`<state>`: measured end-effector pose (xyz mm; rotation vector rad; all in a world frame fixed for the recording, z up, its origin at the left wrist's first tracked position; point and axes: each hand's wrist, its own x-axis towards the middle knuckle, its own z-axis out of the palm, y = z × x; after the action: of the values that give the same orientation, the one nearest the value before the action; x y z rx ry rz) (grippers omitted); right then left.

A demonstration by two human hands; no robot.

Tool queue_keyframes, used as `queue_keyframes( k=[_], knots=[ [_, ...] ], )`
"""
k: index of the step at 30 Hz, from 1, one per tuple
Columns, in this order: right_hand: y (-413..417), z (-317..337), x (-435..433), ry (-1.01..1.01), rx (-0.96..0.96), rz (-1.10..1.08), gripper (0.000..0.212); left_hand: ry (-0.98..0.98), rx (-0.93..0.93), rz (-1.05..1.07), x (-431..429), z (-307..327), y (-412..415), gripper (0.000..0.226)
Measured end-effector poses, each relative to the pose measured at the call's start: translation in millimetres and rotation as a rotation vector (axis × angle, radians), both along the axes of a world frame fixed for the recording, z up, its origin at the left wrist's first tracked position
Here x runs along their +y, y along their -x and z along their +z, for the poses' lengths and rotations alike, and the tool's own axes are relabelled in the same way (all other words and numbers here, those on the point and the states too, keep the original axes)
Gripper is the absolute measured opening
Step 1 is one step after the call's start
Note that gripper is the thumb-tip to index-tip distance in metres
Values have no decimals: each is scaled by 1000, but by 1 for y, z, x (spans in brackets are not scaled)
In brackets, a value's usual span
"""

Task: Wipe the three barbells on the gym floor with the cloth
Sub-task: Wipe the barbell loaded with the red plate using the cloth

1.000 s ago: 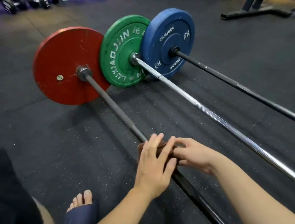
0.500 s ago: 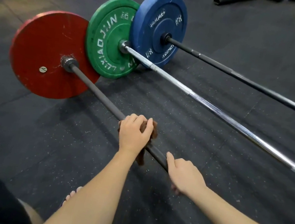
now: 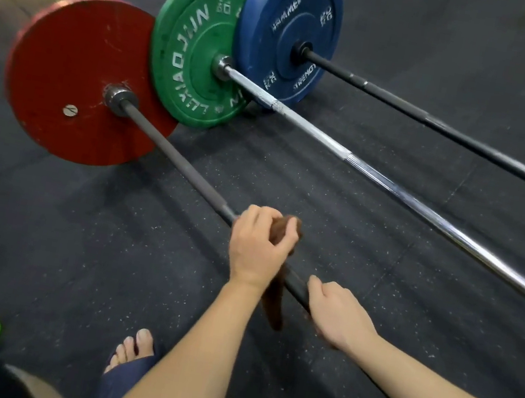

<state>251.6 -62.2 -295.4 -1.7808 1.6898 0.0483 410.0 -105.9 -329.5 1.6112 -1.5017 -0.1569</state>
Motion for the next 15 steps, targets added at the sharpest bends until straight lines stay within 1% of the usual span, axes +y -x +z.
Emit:
queue_keyframes(
  k=[4,7,9,13,14,15],
  knots=[
    [-1,2,1,0,14,18,8,-69,50,159,-30,5,-43,21],
    [-2,8,0,-49,17,12,19,-127,80,214,-33,14,-35,22],
    [-3,11,-1,-81,15,-1,25,-107,93,181,-19,15,-11,22],
    [-3,10,-1,-140,-29,-56,45,3,33,16,12,5,28,20],
    [-3,10,0,-126,-9,-40,43,32,14,-10,15,2,31,21],
    [-4,10,0,-98,17,-9,35,56,-6,-27,16,0,31,21]
  ],
)
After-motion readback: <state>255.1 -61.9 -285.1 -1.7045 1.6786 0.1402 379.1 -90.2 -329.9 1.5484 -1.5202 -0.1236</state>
